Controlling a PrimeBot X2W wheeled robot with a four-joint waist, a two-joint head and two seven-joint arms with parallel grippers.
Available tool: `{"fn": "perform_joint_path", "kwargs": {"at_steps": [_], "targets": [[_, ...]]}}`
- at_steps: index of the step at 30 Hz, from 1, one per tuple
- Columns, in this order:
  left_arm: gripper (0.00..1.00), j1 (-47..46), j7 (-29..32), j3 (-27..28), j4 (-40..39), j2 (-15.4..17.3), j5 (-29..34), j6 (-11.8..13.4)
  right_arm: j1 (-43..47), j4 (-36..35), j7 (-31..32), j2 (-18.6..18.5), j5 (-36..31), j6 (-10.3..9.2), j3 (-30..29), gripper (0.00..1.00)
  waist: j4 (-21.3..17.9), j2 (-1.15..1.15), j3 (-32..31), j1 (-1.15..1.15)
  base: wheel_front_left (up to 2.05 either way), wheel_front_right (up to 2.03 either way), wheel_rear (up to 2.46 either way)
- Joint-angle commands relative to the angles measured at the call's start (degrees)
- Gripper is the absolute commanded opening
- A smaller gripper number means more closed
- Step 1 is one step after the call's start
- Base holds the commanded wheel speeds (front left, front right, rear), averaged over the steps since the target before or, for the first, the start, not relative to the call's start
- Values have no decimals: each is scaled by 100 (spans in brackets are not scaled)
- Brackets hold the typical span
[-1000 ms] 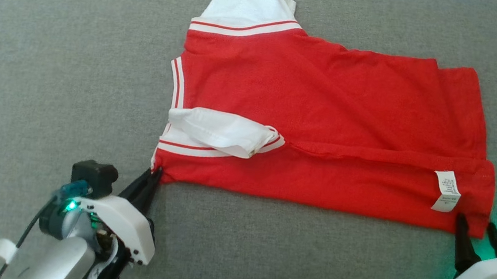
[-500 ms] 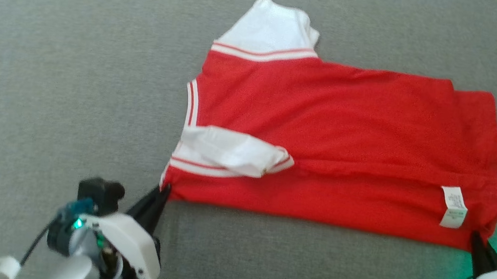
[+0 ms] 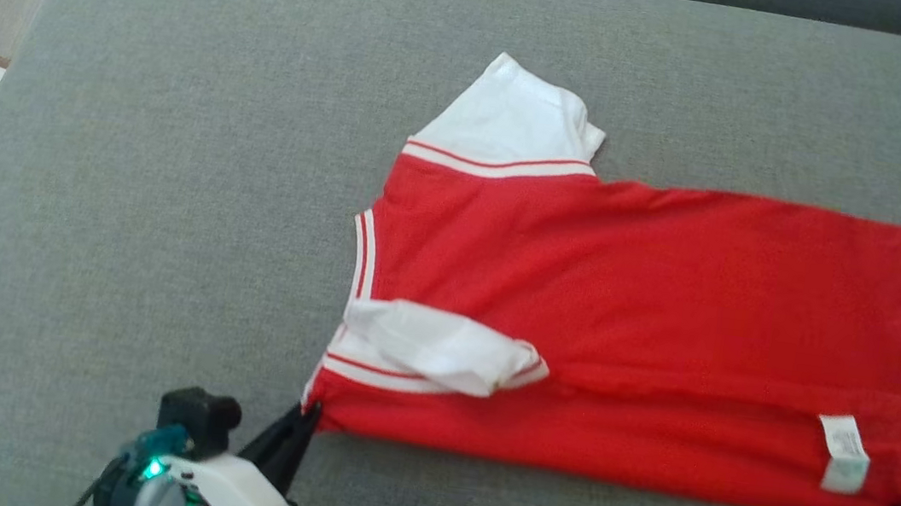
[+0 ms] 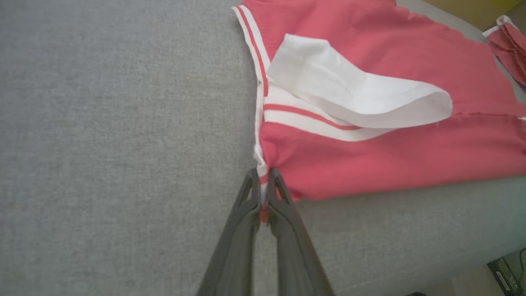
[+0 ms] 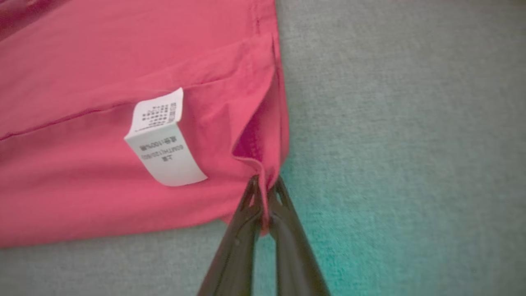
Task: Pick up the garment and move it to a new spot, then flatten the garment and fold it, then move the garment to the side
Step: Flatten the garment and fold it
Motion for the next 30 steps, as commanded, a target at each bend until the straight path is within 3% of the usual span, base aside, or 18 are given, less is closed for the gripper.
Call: {"fn": "perform_joint_path", "kwargs": {"at_steps": [1,5,6,7,8,9,14,20,25,30], "targets": [[0,-55,56,153,-228,165,50,66,168,-346,96,-125,-70,37,-73,0,10,0,-6,0,0,0,0],[0,12,238,95,-383,224,43,141,320,-667,273,11,-114,37,-222,0,-12,0,2,0,0,0,0],[22,17,281,87,-387,238,42,160,318,-703,293,60,-124,37,-275,75,-22,0,10,0,0,0,0],[47,21,324,87,-384,247,37,189,300,-728,303,109,-146,37,-327,100,-37,0,18,0,0,0,0],[98,21,373,83,-383,256,35,221,252,-753,279,182,-164,37,-412,100,-55,0,33,0,0,0,0],[100,6,411,78,-393,259,47,252,201,-782,245,241,-186,37,-468,100,-67,0,46,0,0,0,0],[100,-50,448,182,-675,261,-23,340,18,-1007,-29,382,-266,37,-567,100,-145,0,140,0,0,0,0],[100,-790,506,720,-1401,752,13,253,-386,-1257,-626,467,-355,37,-601,100,-200,0,321,0,0,0,0],[100,-2364,1076,824,-1316,1107,201,-332,-815,-1216,-792,494,-467,37,-410,100,-292,0,719,0,0,0,0],[100,-4086,1728,750,-426,832,-69,-1119,-1244,-1230,-828,424,-543,37,-214,100,-505,0,1176,0,0,0,0]]}}
